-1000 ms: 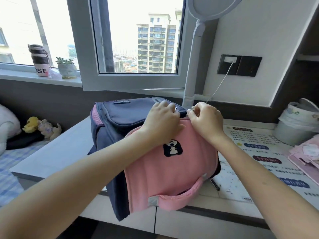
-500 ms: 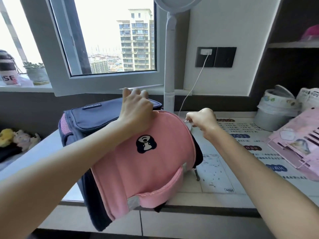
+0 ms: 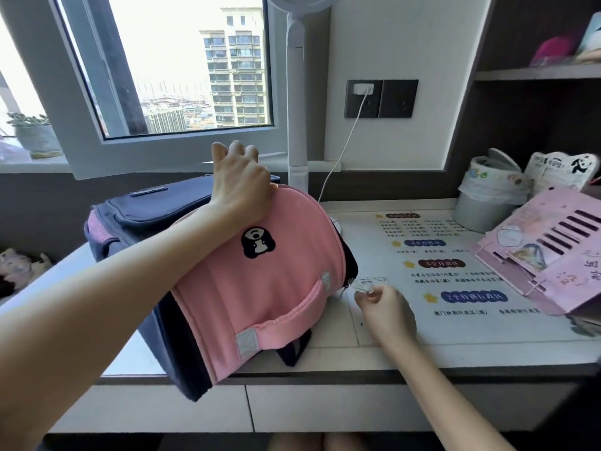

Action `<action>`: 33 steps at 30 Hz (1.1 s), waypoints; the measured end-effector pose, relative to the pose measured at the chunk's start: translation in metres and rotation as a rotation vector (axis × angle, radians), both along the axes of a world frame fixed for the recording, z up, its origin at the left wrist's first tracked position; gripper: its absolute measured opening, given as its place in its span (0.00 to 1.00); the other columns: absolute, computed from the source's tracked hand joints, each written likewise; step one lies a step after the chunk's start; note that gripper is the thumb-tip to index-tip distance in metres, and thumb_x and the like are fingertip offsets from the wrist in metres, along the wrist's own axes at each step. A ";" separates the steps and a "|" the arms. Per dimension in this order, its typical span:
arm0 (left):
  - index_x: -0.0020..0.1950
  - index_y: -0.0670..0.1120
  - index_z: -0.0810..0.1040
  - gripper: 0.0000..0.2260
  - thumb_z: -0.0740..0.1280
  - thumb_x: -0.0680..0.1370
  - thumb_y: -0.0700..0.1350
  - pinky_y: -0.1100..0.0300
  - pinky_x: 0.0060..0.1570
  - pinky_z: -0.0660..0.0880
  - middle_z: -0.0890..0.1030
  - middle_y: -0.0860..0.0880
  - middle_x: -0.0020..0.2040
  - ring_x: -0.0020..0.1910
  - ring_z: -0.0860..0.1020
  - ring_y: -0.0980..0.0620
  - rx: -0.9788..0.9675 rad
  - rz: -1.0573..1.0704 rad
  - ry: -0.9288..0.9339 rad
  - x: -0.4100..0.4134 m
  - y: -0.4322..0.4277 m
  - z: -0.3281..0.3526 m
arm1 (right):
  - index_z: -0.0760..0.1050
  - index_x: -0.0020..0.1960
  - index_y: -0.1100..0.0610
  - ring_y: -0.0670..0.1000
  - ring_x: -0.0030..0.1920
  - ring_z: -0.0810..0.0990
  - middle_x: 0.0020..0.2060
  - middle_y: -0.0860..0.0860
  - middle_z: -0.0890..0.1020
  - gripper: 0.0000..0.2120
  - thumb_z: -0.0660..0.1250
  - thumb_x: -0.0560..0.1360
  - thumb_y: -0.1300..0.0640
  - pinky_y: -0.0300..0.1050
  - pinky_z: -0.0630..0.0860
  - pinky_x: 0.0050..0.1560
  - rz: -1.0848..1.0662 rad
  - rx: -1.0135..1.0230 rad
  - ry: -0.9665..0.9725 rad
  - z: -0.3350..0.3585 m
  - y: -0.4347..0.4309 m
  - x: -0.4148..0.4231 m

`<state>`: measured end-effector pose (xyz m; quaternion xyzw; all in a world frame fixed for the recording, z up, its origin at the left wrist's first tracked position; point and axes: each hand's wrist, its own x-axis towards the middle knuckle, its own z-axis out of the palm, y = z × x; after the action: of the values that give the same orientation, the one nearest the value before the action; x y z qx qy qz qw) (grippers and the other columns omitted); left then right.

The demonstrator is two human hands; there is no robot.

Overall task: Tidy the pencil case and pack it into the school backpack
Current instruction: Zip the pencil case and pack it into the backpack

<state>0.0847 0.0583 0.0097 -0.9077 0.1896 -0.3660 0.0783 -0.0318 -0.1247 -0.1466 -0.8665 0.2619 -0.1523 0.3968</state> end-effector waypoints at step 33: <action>0.66 0.49 0.71 0.42 0.62 0.59 0.73 0.53 0.55 0.64 0.78 0.55 0.59 0.51 0.76 0.48 -0.025 -0.096 0.260 -0.070 0.218 -0.069 | 0.73 0.46 0.54 0.46 0.39 0.78 0.40 0.50 0.79 0.16 0.54 0.71 0.71 0.34 0.72 0.32 0.906 0.032 0.147 0.063 0.124 0.121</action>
<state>0.0146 0.2767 -0.0589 -0.9384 0.2366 -0.2508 0.0242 0.0897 -0.0005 -0.0838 -0.8959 -0.1134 0.1025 0.4171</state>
